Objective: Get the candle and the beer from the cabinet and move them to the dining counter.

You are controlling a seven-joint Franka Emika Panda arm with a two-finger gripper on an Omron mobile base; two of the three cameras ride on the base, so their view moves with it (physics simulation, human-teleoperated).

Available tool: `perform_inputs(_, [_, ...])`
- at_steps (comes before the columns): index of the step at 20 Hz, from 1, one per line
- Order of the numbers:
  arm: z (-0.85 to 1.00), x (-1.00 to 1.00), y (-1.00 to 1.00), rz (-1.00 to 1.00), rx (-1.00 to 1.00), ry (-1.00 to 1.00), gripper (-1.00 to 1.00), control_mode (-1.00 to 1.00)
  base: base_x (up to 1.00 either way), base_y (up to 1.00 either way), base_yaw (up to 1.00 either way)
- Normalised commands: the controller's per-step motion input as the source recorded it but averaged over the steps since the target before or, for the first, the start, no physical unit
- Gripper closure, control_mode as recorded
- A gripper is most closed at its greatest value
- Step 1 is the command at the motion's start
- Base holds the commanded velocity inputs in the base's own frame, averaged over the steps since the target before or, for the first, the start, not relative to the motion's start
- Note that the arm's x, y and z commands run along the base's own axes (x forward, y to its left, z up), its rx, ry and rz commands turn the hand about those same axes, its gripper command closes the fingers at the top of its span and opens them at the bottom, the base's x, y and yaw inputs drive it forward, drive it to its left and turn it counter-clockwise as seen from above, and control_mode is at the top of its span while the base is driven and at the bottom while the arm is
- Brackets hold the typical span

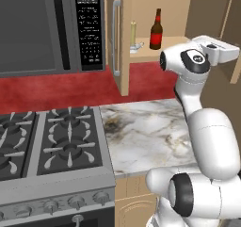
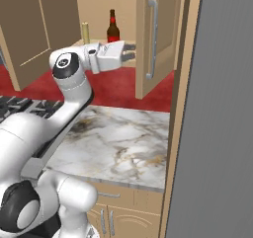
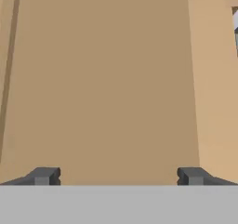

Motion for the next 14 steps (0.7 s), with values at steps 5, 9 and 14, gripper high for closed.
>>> perform_inputs(5, [-0.01,0.0,-0.28,-0.25,0.0,0.0,-1.0,-1.0,0.0,0.0,0.0])
perform_inputs(9, [0.0,-0.03,-0.35,-0.21,0.0,0.0,-1.0,-1.0,0.0,0.0,0.0])
perform_inputs(14, [-0.01,-0.18,-0.49,-0.11,0.0,0.0,-1.0,-1.0,0.0,0.0,0.0])
